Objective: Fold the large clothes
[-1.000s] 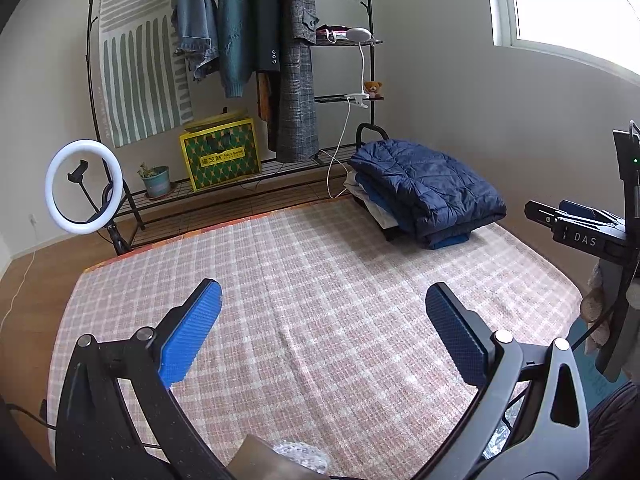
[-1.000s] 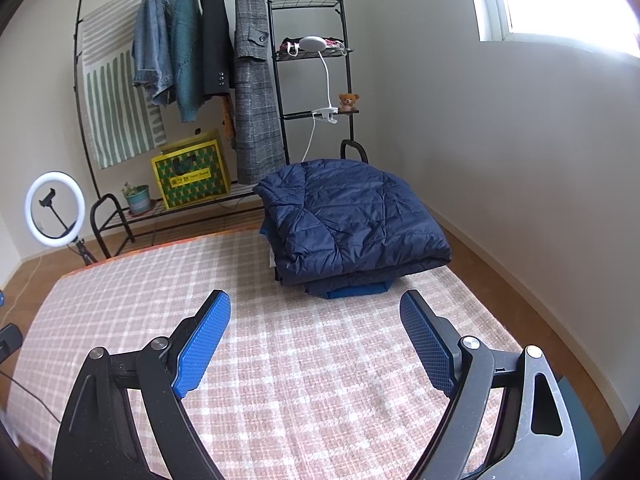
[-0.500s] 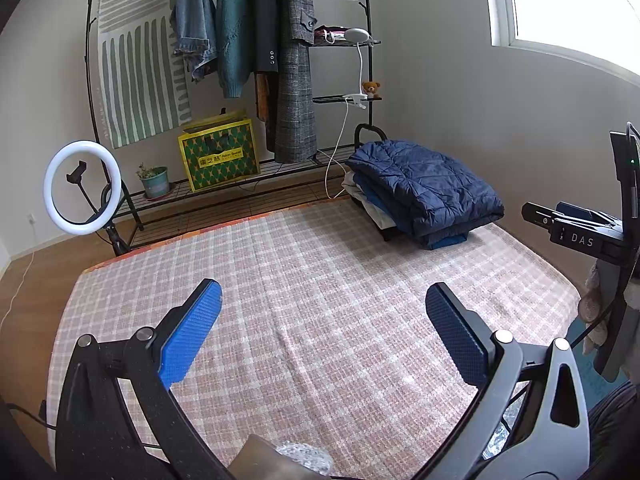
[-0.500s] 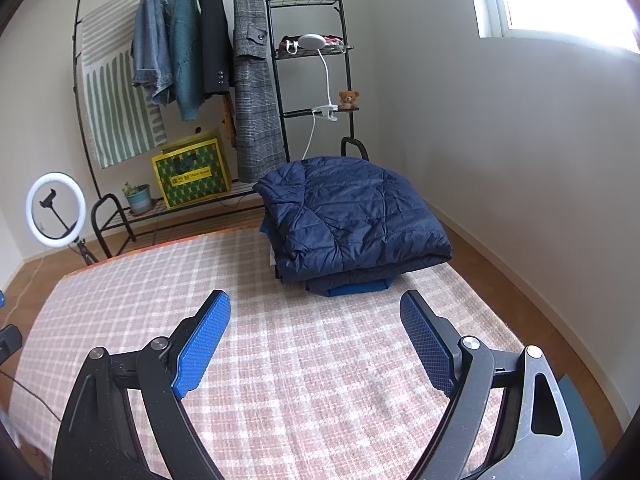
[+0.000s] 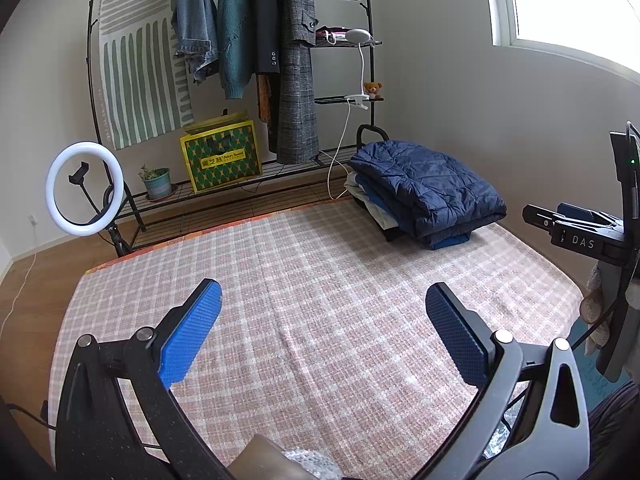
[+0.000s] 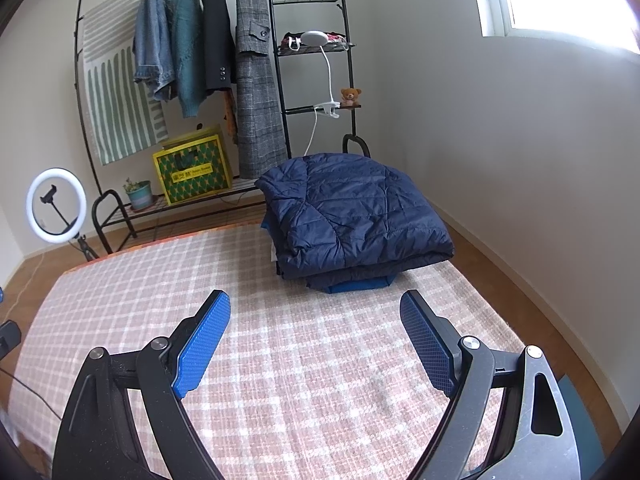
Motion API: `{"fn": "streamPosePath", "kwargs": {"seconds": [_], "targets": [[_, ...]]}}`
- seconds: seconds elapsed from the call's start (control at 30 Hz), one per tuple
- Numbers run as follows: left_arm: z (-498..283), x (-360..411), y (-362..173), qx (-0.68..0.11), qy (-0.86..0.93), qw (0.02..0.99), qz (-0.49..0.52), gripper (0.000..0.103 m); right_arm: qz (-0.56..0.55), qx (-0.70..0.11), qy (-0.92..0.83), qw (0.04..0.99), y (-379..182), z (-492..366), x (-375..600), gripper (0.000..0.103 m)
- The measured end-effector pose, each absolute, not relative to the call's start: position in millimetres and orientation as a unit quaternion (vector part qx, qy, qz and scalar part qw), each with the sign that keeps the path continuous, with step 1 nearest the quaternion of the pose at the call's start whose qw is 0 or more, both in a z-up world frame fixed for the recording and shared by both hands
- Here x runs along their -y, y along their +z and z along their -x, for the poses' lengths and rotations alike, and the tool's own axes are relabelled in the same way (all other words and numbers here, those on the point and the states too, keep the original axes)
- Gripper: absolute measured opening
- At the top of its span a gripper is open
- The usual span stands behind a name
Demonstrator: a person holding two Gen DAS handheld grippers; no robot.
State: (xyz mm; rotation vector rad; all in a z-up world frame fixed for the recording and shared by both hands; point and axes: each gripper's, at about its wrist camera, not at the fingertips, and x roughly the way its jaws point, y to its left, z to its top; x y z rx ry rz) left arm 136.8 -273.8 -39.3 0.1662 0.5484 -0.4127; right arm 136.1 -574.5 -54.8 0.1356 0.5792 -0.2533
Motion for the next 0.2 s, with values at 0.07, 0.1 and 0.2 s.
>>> {"fn": "streamPosePath", "kwargs": {"seconds": [0.07, 0.1, 0.2], "targets": [[-136.6, 274.3, -39.7, -0.268, -0.201, 0.939, -0.083, 0.103, -0.067, -0.285, -0.125, 0.948, -56.0, -136.8, 575.5, 0.087], [-136.8, 274.6, -39.7, -0.269, -0.202, 0.938, -0.081, 0.103, -0.067, -0.285, -0.125, 0.948, -56.3, -136.4, 575.2, 0.087], [-138.8, 276.3, -35.4, -0.274, -0.204, 0.937, -0.075, 0.103, -0.069, -0.285, -0.127, 0.948, -56.7, -135.9, 576.0, 0.087]]}}
